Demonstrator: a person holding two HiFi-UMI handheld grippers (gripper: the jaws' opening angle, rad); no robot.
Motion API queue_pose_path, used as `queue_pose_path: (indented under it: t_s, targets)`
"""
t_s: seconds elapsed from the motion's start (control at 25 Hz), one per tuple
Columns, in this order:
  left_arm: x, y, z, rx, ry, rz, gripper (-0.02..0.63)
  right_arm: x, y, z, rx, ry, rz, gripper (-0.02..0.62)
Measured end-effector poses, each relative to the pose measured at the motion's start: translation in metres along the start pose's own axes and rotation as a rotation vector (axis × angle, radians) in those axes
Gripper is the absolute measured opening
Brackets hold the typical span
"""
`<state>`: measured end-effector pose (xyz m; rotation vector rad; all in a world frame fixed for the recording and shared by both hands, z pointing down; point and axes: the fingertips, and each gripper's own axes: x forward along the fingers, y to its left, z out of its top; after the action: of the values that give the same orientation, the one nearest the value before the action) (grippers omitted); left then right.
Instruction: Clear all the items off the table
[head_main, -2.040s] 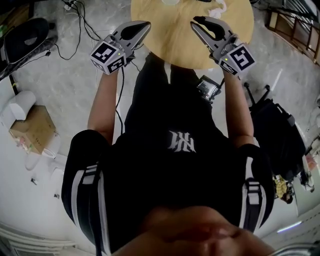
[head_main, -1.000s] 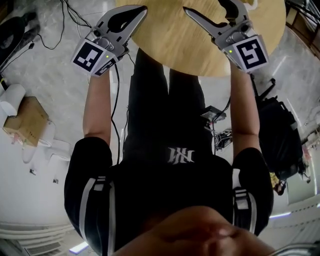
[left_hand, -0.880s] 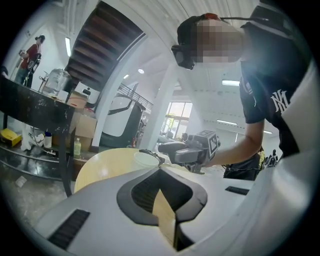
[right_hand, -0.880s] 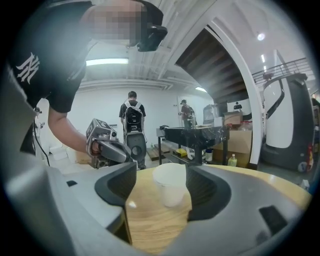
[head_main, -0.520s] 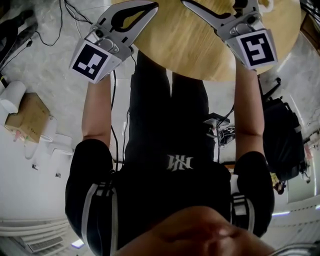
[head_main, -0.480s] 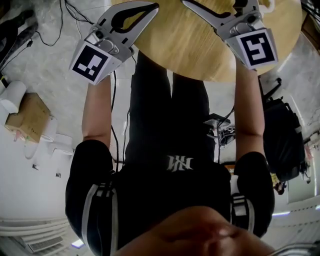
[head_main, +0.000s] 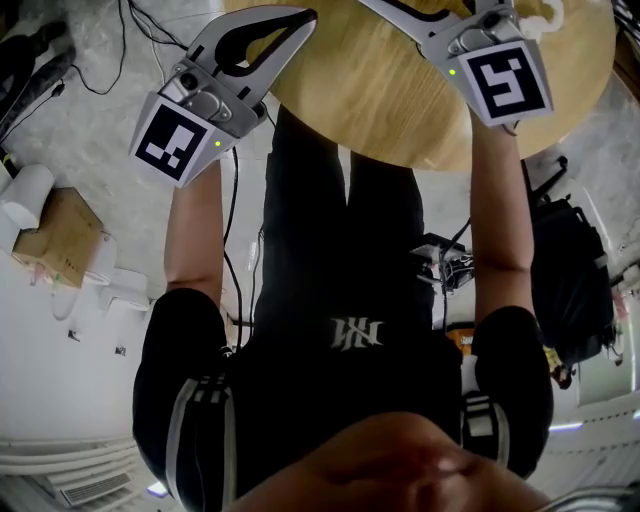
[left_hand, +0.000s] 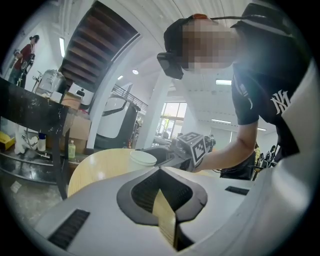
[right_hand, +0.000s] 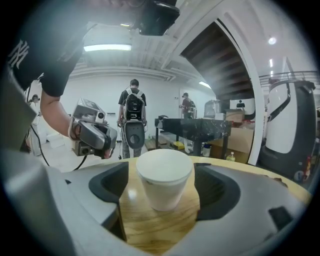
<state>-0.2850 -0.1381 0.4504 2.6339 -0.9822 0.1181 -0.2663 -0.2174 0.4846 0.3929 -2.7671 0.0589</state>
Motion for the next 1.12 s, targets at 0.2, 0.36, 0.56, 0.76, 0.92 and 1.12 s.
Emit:
queue_pose_path:
  t_s: [0.2, 0.36, 0.56, 0.76, 0.92, 1.12]
  targets:
    - [0.005, -0.006, -0.001, -0.011, 0.001, -0.017, 0.012, -0.004, -0.003, -0.008, 0.013, 0.015, -0.022, 0.416]
    - [0.007, -0.004, 0.004, -0.029, -0.020, -0.019, 0.012, -0.006, -0.005, -0.012, 0.021, 0.026, -0.029, 0.393]
    - [0.001, 0.004, 0.002, -0.039, -0.015, -0.024, 0.012, 0.003, -0.006, -0.010, 0.019, 0.029, -0.036, 0.346]
    - [-0.001, 0.002, -0.001, -0.044, -0.006, -0.024, 0.012, 0.003, -0.009, -0.004, 0.018, 0.012, -0.048, 0.334]
    - [0.000, -0.003, 0.003, -0.032, -0.007, -0.025, 0.012, -0.003, -0.010, 0.000, 0.016, 0.001, -0.056, 0.324]
    - [-0.001, -0.003, 0.012, -0.018, -0.015, -0.022, 0.012, -0.006, -0.007, 0.015, 0.002, -0.016, -0.052, 0.319]
